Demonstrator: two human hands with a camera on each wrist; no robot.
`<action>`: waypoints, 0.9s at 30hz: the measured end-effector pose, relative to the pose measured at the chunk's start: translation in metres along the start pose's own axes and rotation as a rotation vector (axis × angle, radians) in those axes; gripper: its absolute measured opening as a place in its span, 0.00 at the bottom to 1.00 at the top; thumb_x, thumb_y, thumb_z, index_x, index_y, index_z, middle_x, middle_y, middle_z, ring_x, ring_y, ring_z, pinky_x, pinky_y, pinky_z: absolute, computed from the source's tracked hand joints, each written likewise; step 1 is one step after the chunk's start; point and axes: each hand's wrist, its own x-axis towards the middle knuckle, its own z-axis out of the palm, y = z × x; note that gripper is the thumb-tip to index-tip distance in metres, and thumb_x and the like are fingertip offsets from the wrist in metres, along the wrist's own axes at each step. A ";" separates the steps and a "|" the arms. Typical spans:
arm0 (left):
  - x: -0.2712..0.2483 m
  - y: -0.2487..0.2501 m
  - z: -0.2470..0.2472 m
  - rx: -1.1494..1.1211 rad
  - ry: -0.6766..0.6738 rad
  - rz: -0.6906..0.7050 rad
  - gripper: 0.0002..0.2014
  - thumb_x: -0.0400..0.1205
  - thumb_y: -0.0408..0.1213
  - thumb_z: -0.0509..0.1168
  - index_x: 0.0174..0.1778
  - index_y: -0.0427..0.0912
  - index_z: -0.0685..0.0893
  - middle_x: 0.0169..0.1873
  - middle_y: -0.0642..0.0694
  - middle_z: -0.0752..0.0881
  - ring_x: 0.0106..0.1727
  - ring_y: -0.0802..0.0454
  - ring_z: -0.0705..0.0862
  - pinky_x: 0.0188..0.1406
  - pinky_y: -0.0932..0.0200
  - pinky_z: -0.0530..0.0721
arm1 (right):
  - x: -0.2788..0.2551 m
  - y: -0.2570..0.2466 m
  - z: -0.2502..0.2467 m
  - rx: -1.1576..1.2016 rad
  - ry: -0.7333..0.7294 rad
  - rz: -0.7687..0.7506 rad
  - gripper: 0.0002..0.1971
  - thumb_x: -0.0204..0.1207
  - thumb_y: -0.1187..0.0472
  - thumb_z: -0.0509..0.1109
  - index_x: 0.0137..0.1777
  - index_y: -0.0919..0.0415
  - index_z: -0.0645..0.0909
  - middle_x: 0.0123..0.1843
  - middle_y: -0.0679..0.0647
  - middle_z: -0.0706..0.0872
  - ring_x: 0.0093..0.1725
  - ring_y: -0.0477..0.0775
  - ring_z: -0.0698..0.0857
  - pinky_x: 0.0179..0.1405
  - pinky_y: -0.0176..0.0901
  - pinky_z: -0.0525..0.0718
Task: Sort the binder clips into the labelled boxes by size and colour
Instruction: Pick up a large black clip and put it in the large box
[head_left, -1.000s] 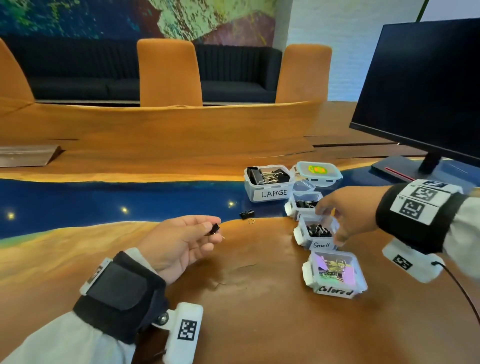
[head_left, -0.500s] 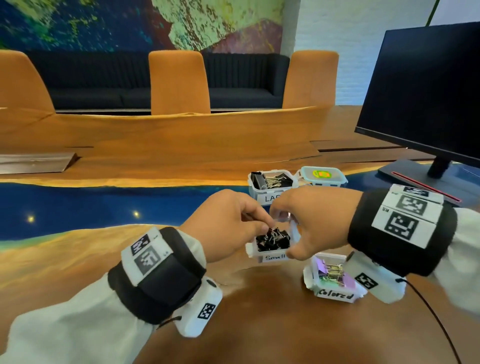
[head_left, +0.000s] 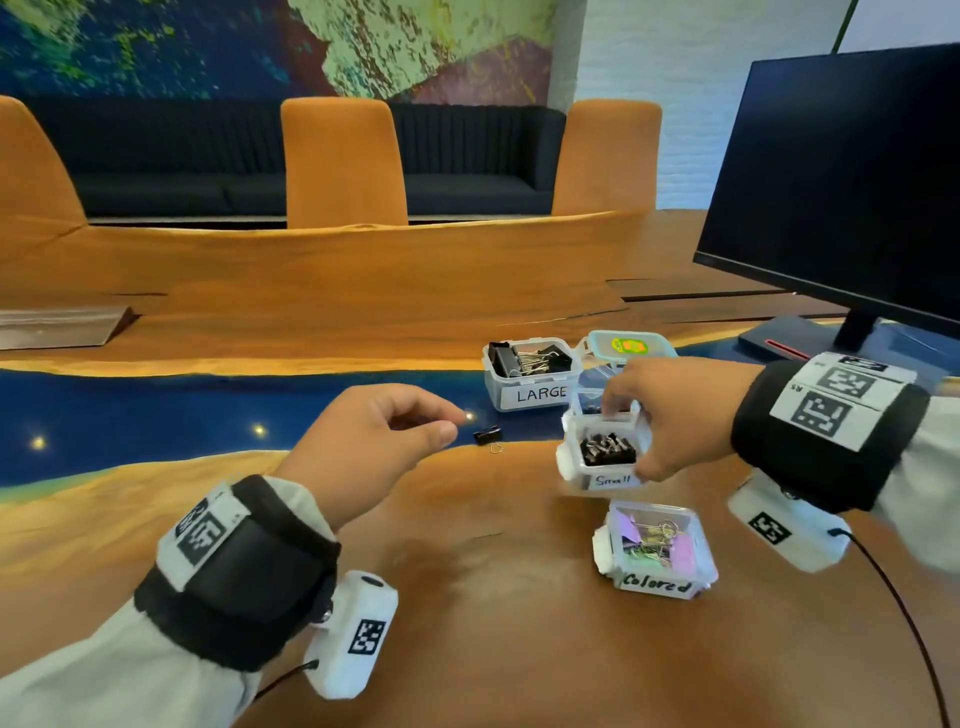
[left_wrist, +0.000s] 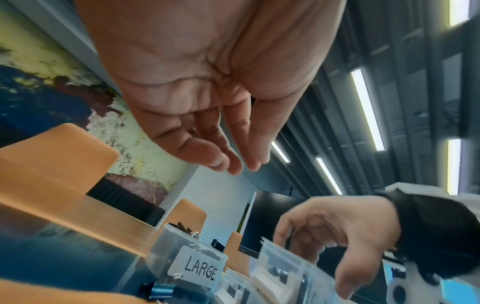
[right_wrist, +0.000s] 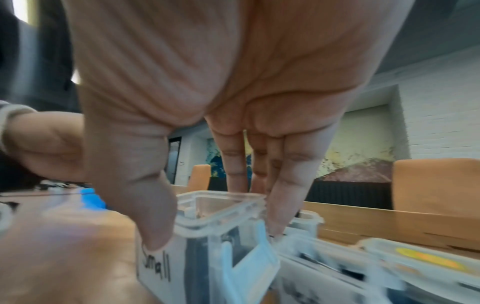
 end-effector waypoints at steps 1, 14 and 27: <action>-0.001 -0.004 0.000 -0.015 0.000 -0.019 0.05 0.82 0.43 0.73 0.45 0.58 0.93 0.41 0.56 0.92 0.36 0.64 0.86 0.42 0.63 0.83 | 0.002 0.008 0.003 -0.010 -0.019 0.029 0.36 0.59 0.41 0.83 0.68 0.44 0.76 0.59 0.42 0.77 0.53 0.47 0.80 0.55 0.44 0.85; 0.002 -0.041 0.000 -0.589 -0.013 -0.292 0.07 0.84 0.36 0.70 0.45 0.42 0.93 0.44 0.42 0.91 0.40 0.53 0.85 0.37 0.58 0.83 | 0.011 0.018 0.009 -0.037 -0.168 0.110 0.38 0.64 0.44 0.84 0.75 0.45 0.75 0.66 0.42 0.82 0.61 0.47 0.83 0.59 0.40 0.82; 0.018 -0.081 0.007 -1.318 -0.014 -0.645 0.06 0.75 0.39 0.72 0.44 0.43 0.90 0.34 0.48 0.83 0.33 0.55 0.79 0.24 0.65 0.77 | 0.111 -0.113 -0.031 -0.342 -0.151 -0.085 0.18 0.74 0.55 0.79 0.64 0.53 0.87 0.63 0.51 0.87 0.59 0.57 0.87 0.49 0.45 0.86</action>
